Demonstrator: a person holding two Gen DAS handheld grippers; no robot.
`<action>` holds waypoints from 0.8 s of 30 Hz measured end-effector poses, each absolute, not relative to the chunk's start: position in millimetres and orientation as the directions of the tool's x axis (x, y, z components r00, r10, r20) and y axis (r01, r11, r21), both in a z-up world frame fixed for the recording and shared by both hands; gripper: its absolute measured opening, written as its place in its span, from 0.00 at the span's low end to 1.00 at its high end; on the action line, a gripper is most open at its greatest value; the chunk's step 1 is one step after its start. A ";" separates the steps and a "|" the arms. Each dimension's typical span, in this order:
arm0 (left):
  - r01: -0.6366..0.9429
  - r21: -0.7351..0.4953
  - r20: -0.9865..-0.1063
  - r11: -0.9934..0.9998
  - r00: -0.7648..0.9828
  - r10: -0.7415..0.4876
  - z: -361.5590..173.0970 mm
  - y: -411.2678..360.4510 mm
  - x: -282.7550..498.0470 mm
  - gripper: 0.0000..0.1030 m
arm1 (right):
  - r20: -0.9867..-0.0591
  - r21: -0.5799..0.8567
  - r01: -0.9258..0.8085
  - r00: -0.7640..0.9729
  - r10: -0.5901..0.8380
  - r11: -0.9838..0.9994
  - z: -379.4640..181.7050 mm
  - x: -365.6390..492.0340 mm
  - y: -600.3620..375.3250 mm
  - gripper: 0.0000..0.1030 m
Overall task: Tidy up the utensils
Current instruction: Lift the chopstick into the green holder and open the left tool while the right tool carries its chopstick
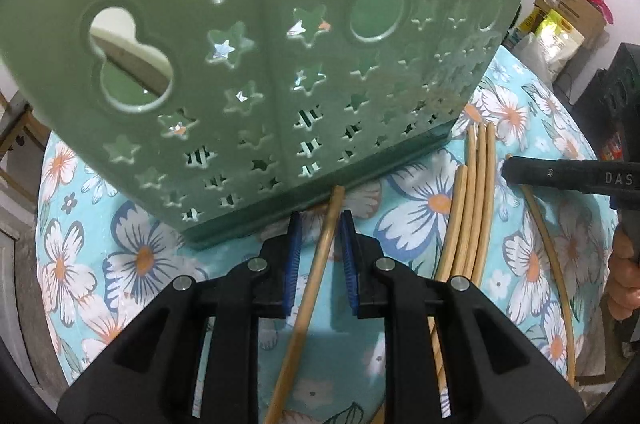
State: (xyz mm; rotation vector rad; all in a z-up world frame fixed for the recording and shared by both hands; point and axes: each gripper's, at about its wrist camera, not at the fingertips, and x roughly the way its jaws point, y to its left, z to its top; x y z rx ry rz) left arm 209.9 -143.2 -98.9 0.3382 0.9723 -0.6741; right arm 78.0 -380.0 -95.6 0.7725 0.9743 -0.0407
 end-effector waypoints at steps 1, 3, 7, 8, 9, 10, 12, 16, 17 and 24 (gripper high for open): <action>0.659 -0.025 -0.841 0.752 0.393 -0.372 -98.0 -143.9 207.7 0.10 | -0.749 0.583 0.361 0.587 0.308 0.728 -96.5 76.0 -381.5 0.09; 0.655 -0.019 -0.839 0.756 0.401 -0.368 -96.0 -140.1 199.0 0.07 | -0.735 0.604 0.359 0.596 0.323 0.712 -96.8 73.8 -384.0 0.08; 0.651 -0.042 -0.822 0.758 0.409 -0.397 -74.5 -133.6 185.5 0.05 | -0.690 0.650 0.331 0.635 0.348 0.685 -86.5 66.2 -388.7 0.07; 0.648 -0.057 -0.815 0.759 0.410 -0.411 -65.4 -129.9 181.9 0.05 | -0.679 0.657 0.321 0.645 0.351 0.682 -82.1 63.6 -390.2 0.07; 0.645 -0.072 -0.807 0.760 0.410 -0.425 -57.3 -126.5 179.1 0.05 | -0.669 0.663 0.312 0.654 0.352 0.680 -77.3 62.4 -391.6 0.07; 0.642 -0.101 -0.792 0.760 0.410 -0.452 -43.2 -120.4 175.5 0.05 | -0.655 0.669 0.297 0.668 0.352 0.681 -70.0 60.2 -394.3 0.07; 0.639 -0.131 -0.764 0.758 0.422 -0.487 -20.9 -111.1 169.5 0.05 | -0.630 0.672 0.266 0.696 0.345 0.691 -53.1 56.9 -397.6 0.07; 0.626 -0.177 -0.680 0.760 0.480 -0.554 34.5 -87.7 158.1 0.05 | -0.577 0.663 0.201 0.750 0.322 0.721 -13.9 49.7 -401.6 0.07; 0.625 -0.186 -0.661 0.758 0.492 -0.567 47.1 -80.3 159.0 0.05 | -0.564 0.659 0.186 0.763 0.315 0.729 -4.1 49.0 -402.6 0.07; 0.640 -0.208 -0.525 0.740 0.565 -0.636 118.0 -59.8 144.9 0.05 | -0.502 0.591 0.122 0.830 0.245 0.798 47.6 33.2 -399.9 0.07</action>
